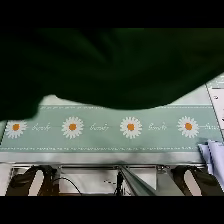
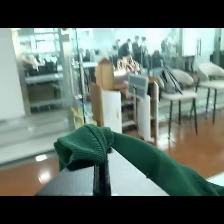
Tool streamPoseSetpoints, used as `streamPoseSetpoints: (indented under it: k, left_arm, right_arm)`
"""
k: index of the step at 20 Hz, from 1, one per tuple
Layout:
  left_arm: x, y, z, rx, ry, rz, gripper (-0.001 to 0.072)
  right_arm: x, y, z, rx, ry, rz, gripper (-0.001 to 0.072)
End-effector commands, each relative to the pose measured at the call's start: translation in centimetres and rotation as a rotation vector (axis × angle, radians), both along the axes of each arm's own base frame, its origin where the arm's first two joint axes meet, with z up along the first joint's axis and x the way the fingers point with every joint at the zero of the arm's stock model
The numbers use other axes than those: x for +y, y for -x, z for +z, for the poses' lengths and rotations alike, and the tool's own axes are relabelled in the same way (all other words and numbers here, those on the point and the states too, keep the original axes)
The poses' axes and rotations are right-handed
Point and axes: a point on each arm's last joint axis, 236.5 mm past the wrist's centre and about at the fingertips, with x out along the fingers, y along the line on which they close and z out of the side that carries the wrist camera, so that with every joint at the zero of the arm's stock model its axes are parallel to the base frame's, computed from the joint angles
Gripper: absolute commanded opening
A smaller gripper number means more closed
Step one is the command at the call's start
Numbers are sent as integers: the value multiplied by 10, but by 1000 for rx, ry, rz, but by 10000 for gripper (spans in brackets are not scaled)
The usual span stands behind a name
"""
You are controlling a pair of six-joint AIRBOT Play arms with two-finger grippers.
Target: Fold the shirts.
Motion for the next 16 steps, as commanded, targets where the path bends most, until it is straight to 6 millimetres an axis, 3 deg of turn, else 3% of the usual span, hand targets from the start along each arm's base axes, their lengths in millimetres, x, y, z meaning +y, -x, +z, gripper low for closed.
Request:
streamPoseSetpoints:
  k: [1, 4, 8, 10, 12, 14, 16]
  left_arm:
    - [-14, 31, -43, 252, 34, -25, 23]
    - [-25, 56, -110, 550, -11, -58, 22]
    - [-31, 77, -155, 841, 65, -88, 22]
    - [-24, 72, -156, 849, 74, -57, 22]
    - [-8, 53, -168, 876, 52, 6, 22]
    - [0, 33, -198, 977, 46, 0, 22]
    - [5, 15, -243, 1107, 28, -37, 22]
  right_arm:
    - [-4, 40, -23, 145, 90, -55, 35]
    - [-24, 65, -67, 347, 177, -134, 34]
    - [-24, 70, -94, 480, 144, -112, 33]
    - [-31, 55, -100, 523, 135, -123, 33]
    - [-30, 30, -125, 624, 127, -73, 33]
    - [-37, 2, -170, 789, 106, -47, 33]
    - [-40, -18, -225, 970, 86, -5, 33]
